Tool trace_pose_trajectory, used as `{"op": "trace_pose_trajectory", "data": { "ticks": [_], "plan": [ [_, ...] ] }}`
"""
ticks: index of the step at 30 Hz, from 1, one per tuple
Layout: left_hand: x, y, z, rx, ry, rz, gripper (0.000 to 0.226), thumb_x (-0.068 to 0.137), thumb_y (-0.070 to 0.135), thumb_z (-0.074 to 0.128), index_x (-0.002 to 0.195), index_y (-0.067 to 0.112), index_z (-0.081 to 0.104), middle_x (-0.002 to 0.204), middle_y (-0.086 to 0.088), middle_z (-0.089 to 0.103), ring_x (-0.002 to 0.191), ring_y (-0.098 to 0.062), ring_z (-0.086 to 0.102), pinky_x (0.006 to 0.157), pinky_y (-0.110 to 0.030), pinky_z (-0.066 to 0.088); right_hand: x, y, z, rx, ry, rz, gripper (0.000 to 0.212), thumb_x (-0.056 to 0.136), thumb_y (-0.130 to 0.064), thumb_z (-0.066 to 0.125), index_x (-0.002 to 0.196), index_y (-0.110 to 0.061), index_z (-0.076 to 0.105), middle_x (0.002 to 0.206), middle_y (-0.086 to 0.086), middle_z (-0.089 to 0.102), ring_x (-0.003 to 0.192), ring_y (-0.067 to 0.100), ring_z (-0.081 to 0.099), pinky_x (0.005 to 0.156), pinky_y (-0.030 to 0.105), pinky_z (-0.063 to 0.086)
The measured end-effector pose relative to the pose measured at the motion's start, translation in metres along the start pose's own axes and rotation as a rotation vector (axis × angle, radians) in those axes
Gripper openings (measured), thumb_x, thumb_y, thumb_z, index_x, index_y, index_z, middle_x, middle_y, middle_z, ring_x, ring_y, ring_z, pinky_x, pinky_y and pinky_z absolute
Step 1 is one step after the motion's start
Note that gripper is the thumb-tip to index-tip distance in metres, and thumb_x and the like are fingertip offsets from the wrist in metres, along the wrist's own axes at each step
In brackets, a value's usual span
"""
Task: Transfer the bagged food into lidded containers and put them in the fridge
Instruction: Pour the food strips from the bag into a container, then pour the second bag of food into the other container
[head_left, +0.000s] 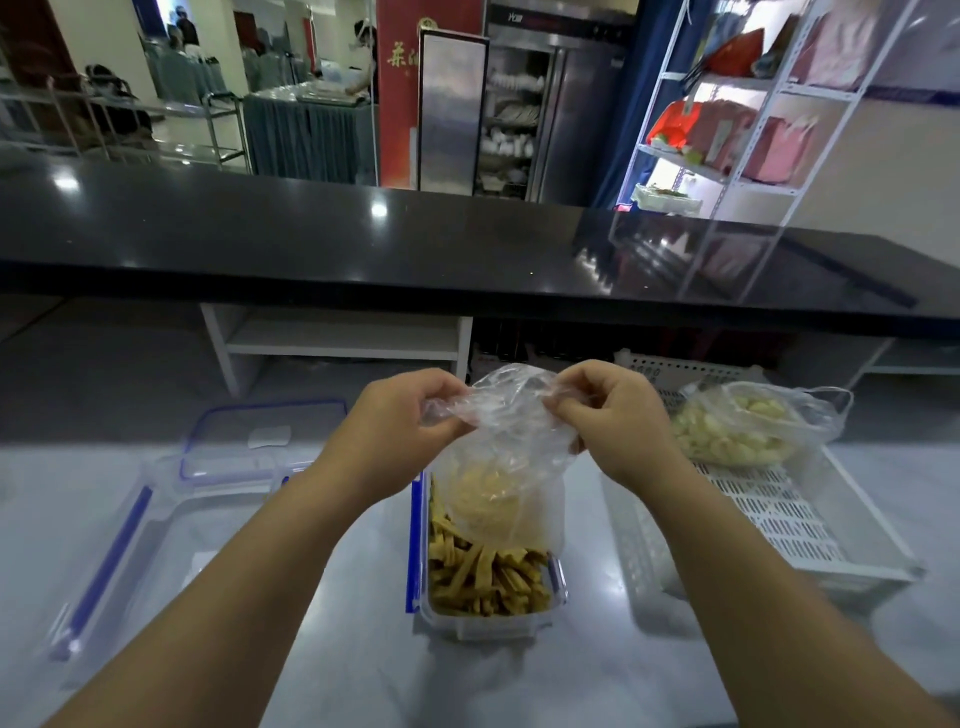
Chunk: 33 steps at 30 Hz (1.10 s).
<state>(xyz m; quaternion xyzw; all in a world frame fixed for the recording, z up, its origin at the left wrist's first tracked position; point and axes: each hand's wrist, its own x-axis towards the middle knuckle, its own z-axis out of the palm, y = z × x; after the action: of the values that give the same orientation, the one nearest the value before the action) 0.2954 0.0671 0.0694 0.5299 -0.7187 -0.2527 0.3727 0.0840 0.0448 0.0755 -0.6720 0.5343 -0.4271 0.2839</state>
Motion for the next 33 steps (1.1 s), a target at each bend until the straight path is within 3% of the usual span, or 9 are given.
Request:
{"op": "trace_pose_trajectory", "data": {
  "ticks": [6, 12, 14, 17, 21, 26, 28, 31, 33],
  "plan": [
    [0.001, 0.011, 0.017, -0.087, 0.045, 0.124, 0.026, 0.082, 0.030, 0.068, 0.106, 0.035, 0.058, 0.097, 0.021, 0.057, 0.088, 0.001, 0.059, 0.071, -0.014, 0.051, -0.013, 0.007, -0.031, -0.024, 0.332, -0.113, 0.022, 0.085, -0.012, 0.069, 0.077, -0.032, 0.062, 0.066, -0.001, 0.061, 0.061, 0.017, 0.055, 0.059, 0.036, 0.052],
    [0.019, 0.039, 0.055, -0.092, -0.009, 0.184, 0.024, 0.080, 0.030, 0.069, 0.103, 0.034, 0.062, 0.098, 0.016, 0.061, 0.088, 0.002, 0.058, 0.075, -0.014, 0.051, -0.024, 0.030, -0.087, -0.077, 0.542, -0.140, 0.011, 0.085, -0.013, 0.069, 0.085, -0.023, 0.065, 0.070, -0.009, 0.063, 0.062, 0.015, 0.057, 0.060, 0.028, 0.050],
    [0.030, 0.047, 0.074, -0.053, -0.055, 0.175, 0.023, 0.081, 0.031, 0.069, 0.103, 0.032, 0.062, 0.099, 0.013, 0.062, 0.087, 0.000, 0.060, 0.075, -0.017, 0.053, -0.027, 0.046, -0.107, -0.150, 0.594, -0.147, 0.010, 0.085, -0.014, 0.069, 0.087, -0.023, 0.065, 0.071, -0.012, 0.062, 0.062, 0.006, 0.057, 0.058, 0.018, 0.047],
    [0.047, 0.058, 0.110, 0.022, -0.127, 0.149, 0.024, 0.083, 0.034, 0.067, 0.106, 0.027, 0.064, 0.099, 0.011, 0.063, 0.088, 0.000, 0.060, 0.077, -0.022, 0.054, -0.032, 0.074, -0.142, -0.347, 0.631, -0.210, 0.008, 0.085, -0.011, 0.069, 0.092, -0.010, 0.069, 0.078, -0.004, 0.065, 0.066, 0.005, 0.054, 0.061, 0.008, 0.042],
    [0.071, 0.070, 0.166, 0.136, -0.212, 0.148, 0.023, 0.086, 0.040, 0.063, 0.103, 0.025, 0.066, 0.094, 0.014, 0.063, 0.085, 0.000, 0.060, 0.077, -0.025, 0.055, -0.033, 0.108, -0.190, -0.638, 0.635, -0.364, 0.010, 0.079, 0.001, 0.072, 0.089, 0.000, 0.070, 0.082, 0.012, 0.069, 0.069, 0.020, 0.060, 0.065, 0.023, 0.046],
    [0.093, 0.079, 0.221, 0.257, -0.291, 0.133, 0.020, 0.087, 0.044, 0.061, 0.098, 0.028, 0.065, 0.088, 0.017, 0.058, 0.085, -0.003, 0.059, 0.079, -0.033, 0.054, -0.028, 0.157, -0.216, -0.965, 0.412, -0.229, 0.011, 0.073, 0.001, 0.073, 0.076, -0.009, 0.068, 0.072, 0.007, 0.064, 0.057, 0.032, 0.057, 0.043, 0.034, 0.048],
    [0.100, 0.080, 0.234, 0.261, -0.294, 0.121, 0.019, 0.086, 0.044, 0.062, 0.096, 0.028, 0.065, 0.088, 0.017, 0.059, 0.084, -0.003, 0.060, 0.078, -0.033, 0.054, -0.024, 0.171, -0.211, -0.993, 0.209, -0.074, 0.007, 0.079, -0.010, 0.069, 0.086, -0.013, 0.069, 0.084, 0.005, 0.065, 0.072, 0.034, 0.062, 0.054, 0.036, 0.048],
    [0.106, 0.080, 0.244, 0.257, -0.288, 0.088, 0.017, 0.085, 0.044, 0.062, 0.092, 0.029, 0.066, 0.089, 0.017, 0.062, 0.083, -0.001, 0.060, 0.077, -0.032, 0.054, -0.018, 0.187, -0.203, -0.848, -0.312, 0.278, 0.033, 0.087, -0.035, 0.062, 0.118, -0.022, 0.062, 0.121, -0.002, 0.061, 0.110, 0.023, 0.057, 0.089, 0.034, 0.047],
    [0.109, 0.079, 0.248, 0.255, -0.278, 0.068, 0.016, 0.085, 0.045, 0.062, 0.089, 0.030, 0.066, 0.088, 0.017, 0.063, 0.081, 0.000, 0.060, 0.075, -0.030, 0.055, -0.014, 0.186, -0.202, -0.684, -0.517, 0.372, 0.046, 0.083, -0.042, 0.066, 0.126, -0.027, 0.058, 0.130, -0.007, 0.059, 0.115, 0.015, 0.055, 0.097, 0.031, 0.044]
  ]
}}
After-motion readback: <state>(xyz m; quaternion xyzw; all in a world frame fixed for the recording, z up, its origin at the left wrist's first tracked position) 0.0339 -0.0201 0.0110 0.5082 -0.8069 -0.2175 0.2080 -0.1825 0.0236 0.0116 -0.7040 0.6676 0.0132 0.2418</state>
